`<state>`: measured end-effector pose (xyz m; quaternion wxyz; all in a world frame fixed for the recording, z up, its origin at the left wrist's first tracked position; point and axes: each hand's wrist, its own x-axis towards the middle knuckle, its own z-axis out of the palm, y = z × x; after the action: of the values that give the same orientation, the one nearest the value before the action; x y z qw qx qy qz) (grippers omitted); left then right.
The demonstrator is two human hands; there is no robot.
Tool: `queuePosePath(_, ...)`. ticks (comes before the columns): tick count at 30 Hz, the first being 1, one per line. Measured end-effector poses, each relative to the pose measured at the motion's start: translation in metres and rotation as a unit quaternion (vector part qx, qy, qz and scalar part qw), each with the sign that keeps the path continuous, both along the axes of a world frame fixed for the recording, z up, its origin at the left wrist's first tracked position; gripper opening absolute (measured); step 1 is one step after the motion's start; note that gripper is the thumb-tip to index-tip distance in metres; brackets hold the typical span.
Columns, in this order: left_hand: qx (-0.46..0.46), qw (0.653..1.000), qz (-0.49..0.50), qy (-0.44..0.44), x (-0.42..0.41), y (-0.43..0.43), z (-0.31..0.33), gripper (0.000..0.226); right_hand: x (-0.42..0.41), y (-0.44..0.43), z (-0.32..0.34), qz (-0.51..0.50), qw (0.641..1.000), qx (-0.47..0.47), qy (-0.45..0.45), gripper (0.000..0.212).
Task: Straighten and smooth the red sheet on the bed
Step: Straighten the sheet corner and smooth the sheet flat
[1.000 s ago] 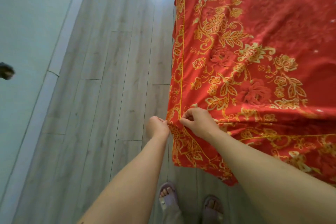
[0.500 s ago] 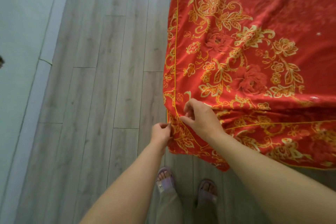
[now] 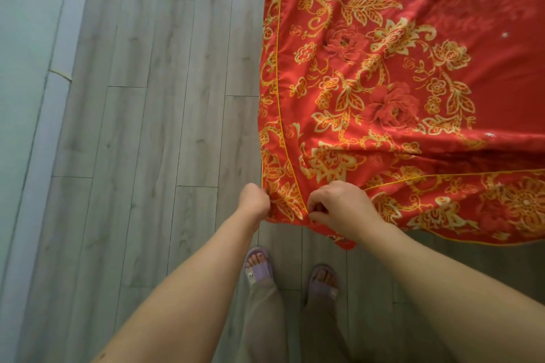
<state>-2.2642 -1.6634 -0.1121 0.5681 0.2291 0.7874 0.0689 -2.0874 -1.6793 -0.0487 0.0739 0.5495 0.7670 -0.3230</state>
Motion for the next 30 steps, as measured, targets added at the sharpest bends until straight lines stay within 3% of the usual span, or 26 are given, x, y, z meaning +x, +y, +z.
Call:
queuePosePath(3, -0.009, 0.999, 0.031, 0.029, -0.005, -0.008, -0.007, 0.024, -0.017, -0.01, -0.004, -0.014, 0.999, -0.02, 0.036, 0.008)
queuePosePath(6, -0.014, 0.99, 0.13, -0.059, 0.0, -0.011, -0.001, 0.028, -0.026, -0.014, -0.01, -0.039, 0.998, -0.019, 0.052, 0.008)
queuePosePath(10, -0.027, 0.978, 0.177, -0.109, 0.005, -0.011, -0.002, 0.027, -0.026, -0.016, -0.014, -0.051, 0.997, -0.022, 0.049, 0.012)
queuePosePath(16, 0.028, 0.992, 0.121, 0.007, -0.01, -0.009, -0.025, 0.022, -0.021, -0.017, -0.012, -0.052, 0.994, -0.043, 0.088, 0.022)
queuePosePath(19, 0.114, 0.988, 0.002, 0.108, -0.005, 0.001, -0.011, 0.022, -0.01, -0.017, -0.008, -0.09, 0.989, -0.008, 0.114, 0.018)
queuePosePath(21, 0.253, 0.945, -0.078, 0.192, 0.005, 0.016, 0.012, 0.035, 0.005, -0.016, -0.005, -0.144, 0.982, 0.036, 0.114, 0.014)
queuePosePath(24, 0.461, 0.819, -0.272, 0.207, 0.034, 0.051, 0.043, 0.05, 0.038, -0.017, 0.0, -0.215, 0.971, 0.092, 0.053, 0.013)
queuePosePath(27, 0.434, 0.734, -0.488, 0.184, 0.07, 0.083, 0.041, 0.056, 0.087, -0.032, 0.002, -0.3, 0.945, 0.122, -0.052, 0.021)
queuePosePath(30, 0.349, 0.728, -0.55, 0.213, 0.087, 0.08, 0.026, 0.054, 0.127, -0.052, 0.0, -0.339, 0.927, 0.093, -0.132, 0.025)
